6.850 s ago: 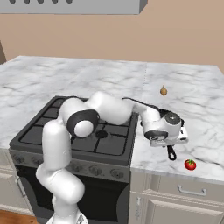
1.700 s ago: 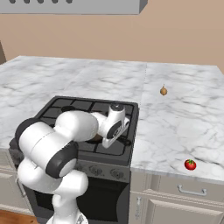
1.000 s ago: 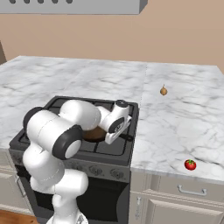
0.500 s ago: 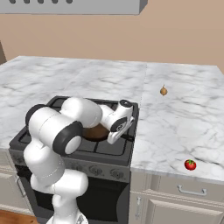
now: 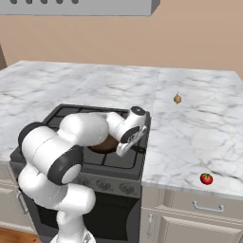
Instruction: Place the pan on the front right burner on the stove. Then place the tomato and the onion in the pan and turn on the front right burner.
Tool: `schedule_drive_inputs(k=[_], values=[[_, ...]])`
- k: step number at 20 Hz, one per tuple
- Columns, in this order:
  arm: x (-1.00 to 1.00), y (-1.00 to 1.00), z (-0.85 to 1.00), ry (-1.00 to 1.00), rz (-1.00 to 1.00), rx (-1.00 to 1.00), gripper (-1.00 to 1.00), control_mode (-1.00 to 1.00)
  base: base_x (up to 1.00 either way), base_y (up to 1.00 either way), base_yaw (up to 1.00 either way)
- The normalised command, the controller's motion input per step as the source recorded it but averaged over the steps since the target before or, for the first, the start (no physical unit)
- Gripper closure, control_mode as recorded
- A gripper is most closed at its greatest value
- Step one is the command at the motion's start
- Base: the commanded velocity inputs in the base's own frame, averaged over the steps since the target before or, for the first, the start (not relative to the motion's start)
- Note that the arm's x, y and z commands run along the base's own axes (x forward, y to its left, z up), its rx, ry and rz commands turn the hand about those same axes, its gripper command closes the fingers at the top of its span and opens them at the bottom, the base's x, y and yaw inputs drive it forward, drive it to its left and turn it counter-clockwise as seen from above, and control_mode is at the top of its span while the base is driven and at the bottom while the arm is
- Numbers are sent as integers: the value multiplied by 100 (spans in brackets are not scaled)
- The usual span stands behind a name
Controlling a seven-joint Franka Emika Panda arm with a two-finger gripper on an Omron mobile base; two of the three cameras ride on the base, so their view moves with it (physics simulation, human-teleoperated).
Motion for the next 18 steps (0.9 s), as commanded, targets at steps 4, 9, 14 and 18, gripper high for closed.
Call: schedule_drive_inputs(k=[4,9,14,18], values=[[-11,31,63,-5,0,1,-100,-100,0,0,0],[-29,8,63,-1,-9,0,-100,-100,0,0,0],[-44,-4,58,0,-27,5,-100,-100,0,0,0],[-37,-6,51,-5,-26,12,-100,-100,0,0,0]])
